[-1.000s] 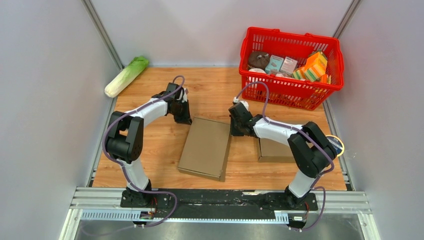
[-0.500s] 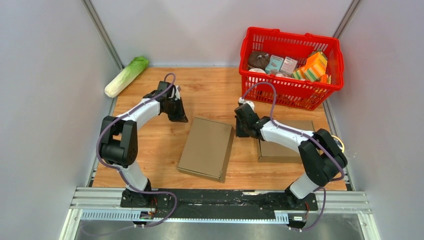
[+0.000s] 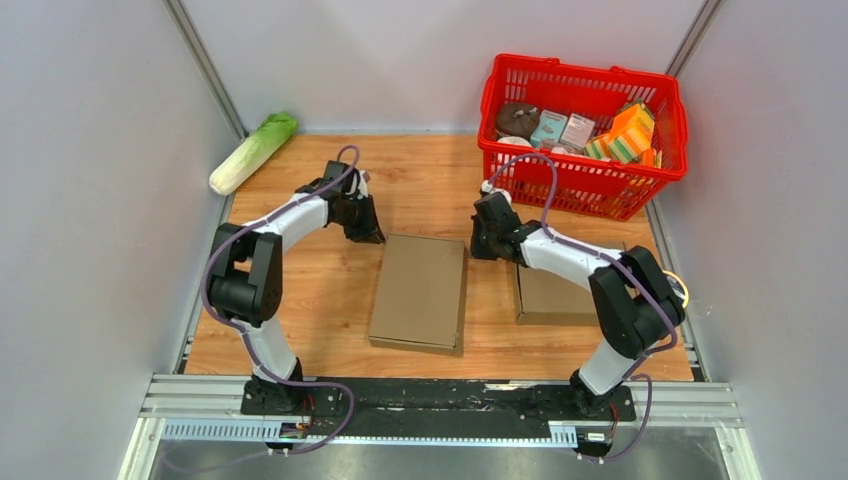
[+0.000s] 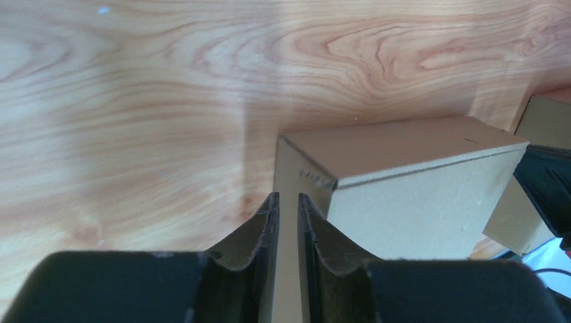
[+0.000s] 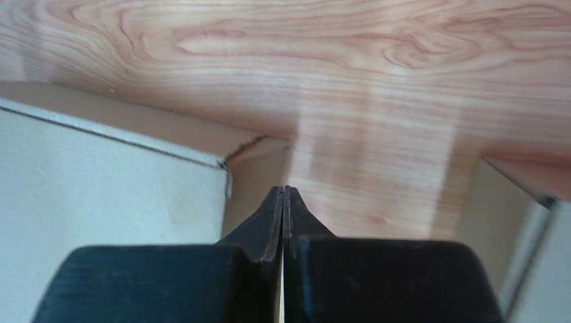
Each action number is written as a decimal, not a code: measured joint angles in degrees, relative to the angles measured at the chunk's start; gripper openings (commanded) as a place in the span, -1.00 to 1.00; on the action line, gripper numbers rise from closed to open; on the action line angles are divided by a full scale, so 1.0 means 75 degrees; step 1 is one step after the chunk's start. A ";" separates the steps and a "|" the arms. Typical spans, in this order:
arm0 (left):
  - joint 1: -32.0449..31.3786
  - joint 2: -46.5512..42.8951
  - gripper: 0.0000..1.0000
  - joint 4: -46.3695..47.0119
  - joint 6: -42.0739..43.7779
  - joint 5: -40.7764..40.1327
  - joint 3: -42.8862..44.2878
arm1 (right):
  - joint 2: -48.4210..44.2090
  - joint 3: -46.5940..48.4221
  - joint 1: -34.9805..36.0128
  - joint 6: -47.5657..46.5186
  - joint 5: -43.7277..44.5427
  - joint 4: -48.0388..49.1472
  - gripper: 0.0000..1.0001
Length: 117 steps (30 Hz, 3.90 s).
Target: Fold the paper box
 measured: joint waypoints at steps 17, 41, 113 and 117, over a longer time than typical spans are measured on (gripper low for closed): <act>-0.0685 -0.4785 -0.65 -0.0498 -0.0154 -0.0874 -0.4366 | -0.3966 -0.1973 0.3398 0.0851 0.0335 -0.2538 -1.00; -0.1757 -0.5263 -0.66 0.0889 -0.1492 -0.1253 -0.5476 | -0.3605 -0.2608 0.3960 0.2107 0.0268 -0.1722 -1.00; -0.1757 -0.2404 0.18 0.2346 -0.2055 0.0032 -0.2684 | -0.3200 -0.0376 -0.0898 -0.1192 -0.2011 -0.2445 0.97; -0.0638 -0.4220 0.20 0.1250 -0.1501 -0.0277 -0.2827 | -0.4785 0.0082 -0.0883 -0.1518 -0.1408 -0.3194 1.00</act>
